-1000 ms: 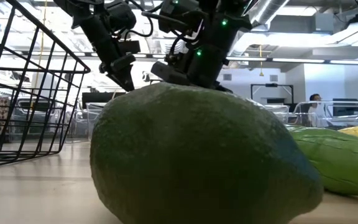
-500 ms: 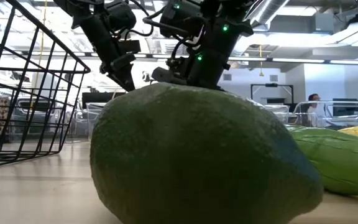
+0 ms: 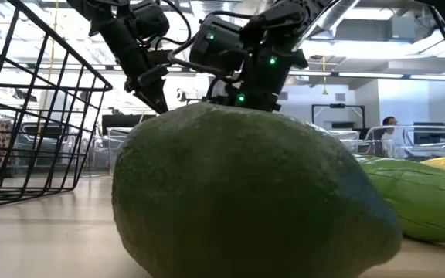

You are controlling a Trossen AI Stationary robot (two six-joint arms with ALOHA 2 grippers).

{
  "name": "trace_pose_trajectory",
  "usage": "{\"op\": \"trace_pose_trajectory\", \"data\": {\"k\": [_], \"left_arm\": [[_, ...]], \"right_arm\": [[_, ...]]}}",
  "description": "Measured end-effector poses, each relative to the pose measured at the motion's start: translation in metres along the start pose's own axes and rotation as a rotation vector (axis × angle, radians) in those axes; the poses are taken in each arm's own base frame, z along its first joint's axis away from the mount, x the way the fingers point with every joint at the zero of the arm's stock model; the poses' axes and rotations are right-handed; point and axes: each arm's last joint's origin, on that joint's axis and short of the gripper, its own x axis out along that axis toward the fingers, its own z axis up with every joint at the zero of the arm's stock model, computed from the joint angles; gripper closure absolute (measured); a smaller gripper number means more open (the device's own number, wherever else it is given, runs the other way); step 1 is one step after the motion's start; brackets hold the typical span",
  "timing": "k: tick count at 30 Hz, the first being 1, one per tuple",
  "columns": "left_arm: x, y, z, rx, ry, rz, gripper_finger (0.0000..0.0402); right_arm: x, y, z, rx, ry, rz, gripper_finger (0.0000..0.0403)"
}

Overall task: Sort produce into baskets
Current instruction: Put the white garlic into the middle left transparent bin

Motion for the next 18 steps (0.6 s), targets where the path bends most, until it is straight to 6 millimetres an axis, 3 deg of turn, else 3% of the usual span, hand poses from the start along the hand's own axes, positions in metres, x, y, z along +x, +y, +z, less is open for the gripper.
{"op": "trace_pose_trajectory", "data": {"k": [6,18], "left_arm": [[0.0,0.0,0.0,0.005,-0.001,0.0,0.023],[0.0,-0.002,0.001,0.101,-0.006,-0.004,0.023]], "right_arm": [[0.0,0.0,-0.001,-0.001,0.007,0.003,0.0105],[-0.036,-0.002,0.014,-0.03,-0.029,0.065,0.0197]]}}
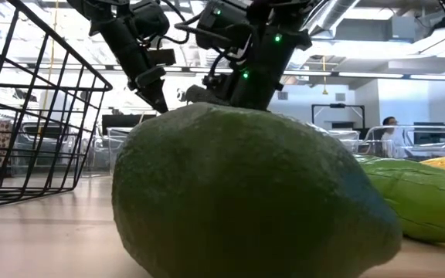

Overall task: Sort produce into baskets
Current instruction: Put the white garlic into the middle left transparent bin

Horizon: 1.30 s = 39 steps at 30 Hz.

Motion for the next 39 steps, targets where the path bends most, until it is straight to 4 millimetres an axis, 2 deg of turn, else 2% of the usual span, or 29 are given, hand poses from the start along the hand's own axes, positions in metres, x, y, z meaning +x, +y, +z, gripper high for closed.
{"op": "trace_pose_trajectory", "data": {"k": [7,13,19,32,39], "left_arm": [[-0.001,-0.006,0.004,0.033,-0.04,-0.009,0.023],[-0.001,-0.006,0.005,0.032,-0.046,-0.01,0.023],[-0.001,-0.006,0.005,0.029,-0.046,-0.009,0.023],[-0.001,-0.006,0.005,0.03,-0.046,-0.01,0.023],[-0.001,-0.006,0.005,0.03,-0.046,-0.01,0.023]], "right_arm": [[-0.006,-0.001,0.003,0.004,-0.009,0.007,0.0273],[-0.005,-0.001,0.003,0.005,-0.011,0.009,0.0291],[-0.004,-0.002,0.005,0.013,0.002,0.027,0.0272],[-0.001,-0.009,0.011,0.041,0.022,0.039,0.0186],[-0.001,-0.011,0.012,0.036,0.025,0.028,0.0176]]}}
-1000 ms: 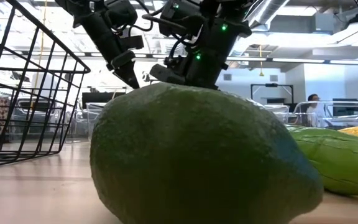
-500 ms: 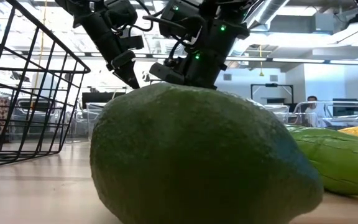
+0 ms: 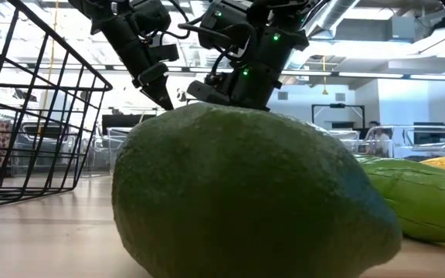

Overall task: Sort produce into baskets
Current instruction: Put the white garlic into the middle left transparent bin

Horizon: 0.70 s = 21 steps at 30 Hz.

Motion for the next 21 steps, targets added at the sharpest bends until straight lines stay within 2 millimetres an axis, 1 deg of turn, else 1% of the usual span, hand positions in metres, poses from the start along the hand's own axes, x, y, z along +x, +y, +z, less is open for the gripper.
{"op": "trace_pose_trajectory", "data": {"k": [8,13,21], "left_arm": [[0.0,0.0,0.0,0.0,0.0,0.0,0.023],[0.0,0.0,0.0,0.0,0.0,0.0,0.023],[0.0,0.0,0.0,0.0,0.0,0.0,0.023]], "right_arm": [[0.0008,-0.0009,0.0027,0.009,0.018,0.036,0.0176],[0.0004,-0.0007,0.0026,-0.04,0.02,0.039,0.0176],[-0.0003,-0.0007,0.0026,-0.049,0.022,0.038,0.0176]]}}
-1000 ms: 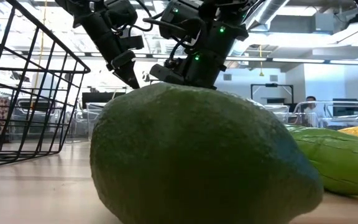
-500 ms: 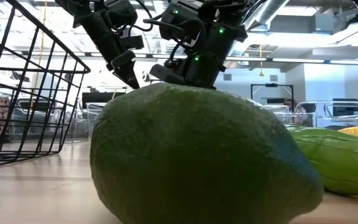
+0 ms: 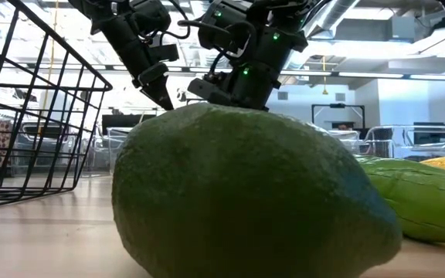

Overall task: Sort produce into baskets
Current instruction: Put the white garlic into the middle left transparent bin

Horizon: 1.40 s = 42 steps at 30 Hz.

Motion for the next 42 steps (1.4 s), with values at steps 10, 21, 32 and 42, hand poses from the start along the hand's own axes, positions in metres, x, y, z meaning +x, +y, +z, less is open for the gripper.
{"op": "trace_pose_trajectory", "data": {"k": [10,21,32,42], "left_arm": [[0.0,0.0,0.0,0.0,0.0,0.0,0.023],[0.0,0.0,0.0,-0.005,0.0,-0.002,0.023],[0.0,0.0,0.0,-0.007,0.0,-0.002,0.023],[0.0,0.0,0.0,-0.008,0.0,-0.003,0.023]], "right_arm": [[-0.008,0.013,-0.008,-0.087,0.023,0.004,0.0188],[-0.016,0.016,-0.007,-0.113,0.024,-0.062,0.0211],[-0.012,0.006,0.0,-0.039,0.044,-0.065,0.0206],[-0.009,-0.002,0.006,0.02,0.101,-0.007,0.019]]}}
